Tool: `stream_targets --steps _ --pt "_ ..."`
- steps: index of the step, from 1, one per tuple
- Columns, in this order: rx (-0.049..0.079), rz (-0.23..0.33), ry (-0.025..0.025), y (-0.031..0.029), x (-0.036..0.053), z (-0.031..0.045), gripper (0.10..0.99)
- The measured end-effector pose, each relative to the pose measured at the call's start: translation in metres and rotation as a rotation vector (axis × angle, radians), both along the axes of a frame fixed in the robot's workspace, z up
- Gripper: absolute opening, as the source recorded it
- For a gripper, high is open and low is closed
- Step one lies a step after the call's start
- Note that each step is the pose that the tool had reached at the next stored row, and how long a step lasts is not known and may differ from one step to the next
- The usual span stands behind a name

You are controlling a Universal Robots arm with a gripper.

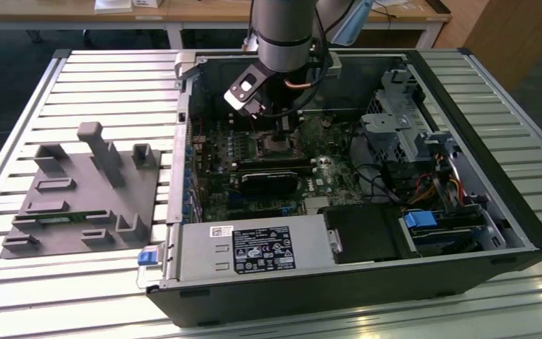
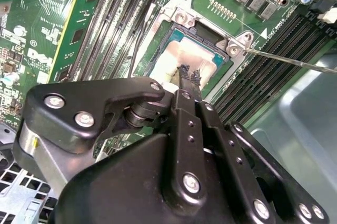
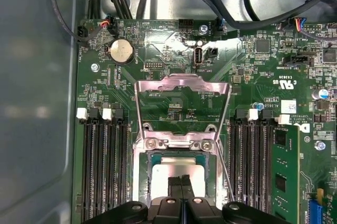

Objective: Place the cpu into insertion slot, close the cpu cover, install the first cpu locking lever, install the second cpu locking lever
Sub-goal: 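Close the cpu cover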

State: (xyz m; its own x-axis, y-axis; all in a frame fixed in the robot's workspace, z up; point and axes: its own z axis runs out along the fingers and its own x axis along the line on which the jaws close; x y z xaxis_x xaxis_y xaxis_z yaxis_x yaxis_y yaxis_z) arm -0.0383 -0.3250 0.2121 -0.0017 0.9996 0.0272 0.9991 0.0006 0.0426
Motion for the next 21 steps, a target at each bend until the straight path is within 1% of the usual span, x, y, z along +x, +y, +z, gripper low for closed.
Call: stream_targets --steps 7,15,21 --pt "0.000 0.000 0.0000 0.0000 0.0000 0.0043 0.114" --pt "0.000 0.000 0.0000 0.0000 0.0000 0.0122 0.114" --pt "0.000 0.000 -0.0001 0.0000 0.0000 0.0228 0.114"
